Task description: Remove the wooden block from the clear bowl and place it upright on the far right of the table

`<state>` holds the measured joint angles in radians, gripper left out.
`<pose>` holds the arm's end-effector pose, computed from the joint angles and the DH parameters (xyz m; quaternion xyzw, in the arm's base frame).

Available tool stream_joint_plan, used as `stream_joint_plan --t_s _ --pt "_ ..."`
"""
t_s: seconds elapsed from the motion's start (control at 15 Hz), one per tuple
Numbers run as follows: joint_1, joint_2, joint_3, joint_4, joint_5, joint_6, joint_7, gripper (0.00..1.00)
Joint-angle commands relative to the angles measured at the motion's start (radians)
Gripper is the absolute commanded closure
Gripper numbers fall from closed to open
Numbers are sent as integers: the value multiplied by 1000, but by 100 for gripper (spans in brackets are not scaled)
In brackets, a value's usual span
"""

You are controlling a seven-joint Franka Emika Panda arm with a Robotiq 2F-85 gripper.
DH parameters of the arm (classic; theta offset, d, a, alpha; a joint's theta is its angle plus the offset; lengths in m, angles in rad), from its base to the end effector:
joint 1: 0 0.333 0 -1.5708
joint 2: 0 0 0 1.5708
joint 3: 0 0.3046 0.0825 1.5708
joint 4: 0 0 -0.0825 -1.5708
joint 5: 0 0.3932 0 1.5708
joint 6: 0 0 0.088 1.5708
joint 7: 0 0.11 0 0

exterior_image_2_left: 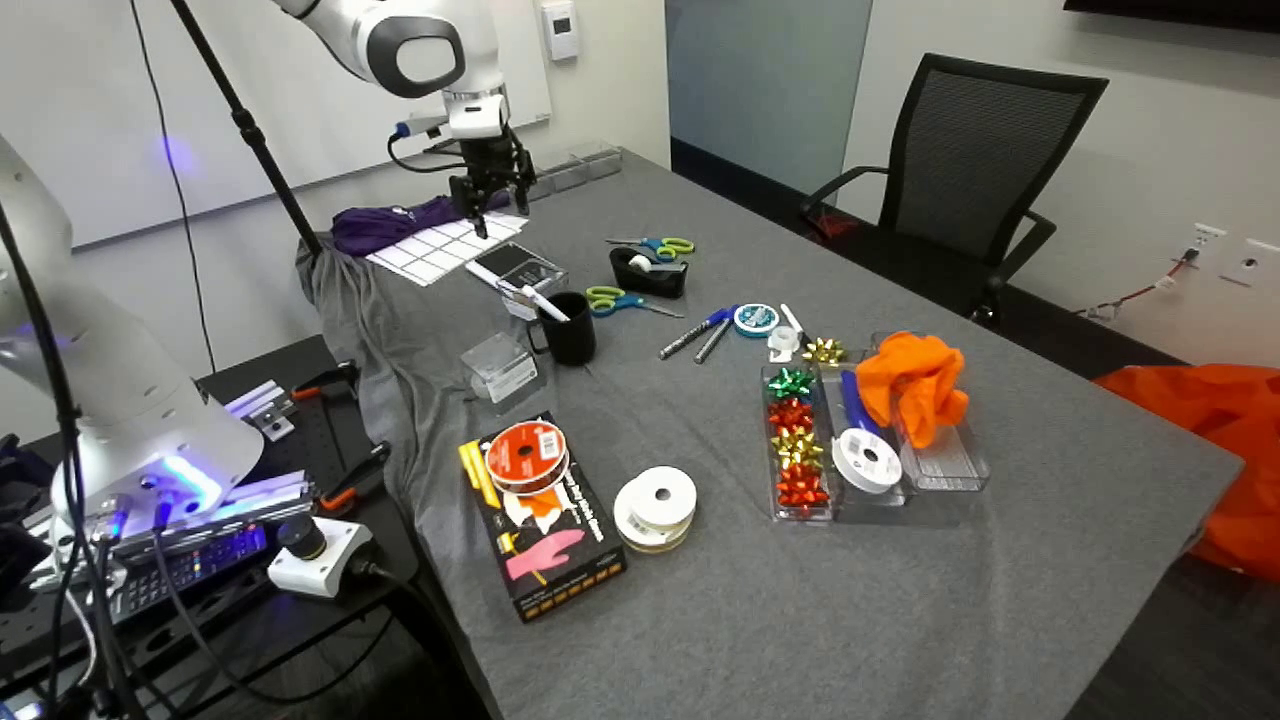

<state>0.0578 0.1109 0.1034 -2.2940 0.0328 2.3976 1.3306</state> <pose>0.5213 0.0854 0.2805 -0.8268 0.5622 0.0139 0.0100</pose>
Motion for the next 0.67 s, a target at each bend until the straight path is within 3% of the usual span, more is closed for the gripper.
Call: stream_joint_plan --t_s 0.0,0.47,0.53,0.6 --pt "37 108 -27 68 -24 -1 83 0" --pt "74 230 -65 164 -11 -15 143 0" --pt "78 243 -71 173 -12 -14 147 7" --pt "83 255 -76 183 -14 -12 152 23"
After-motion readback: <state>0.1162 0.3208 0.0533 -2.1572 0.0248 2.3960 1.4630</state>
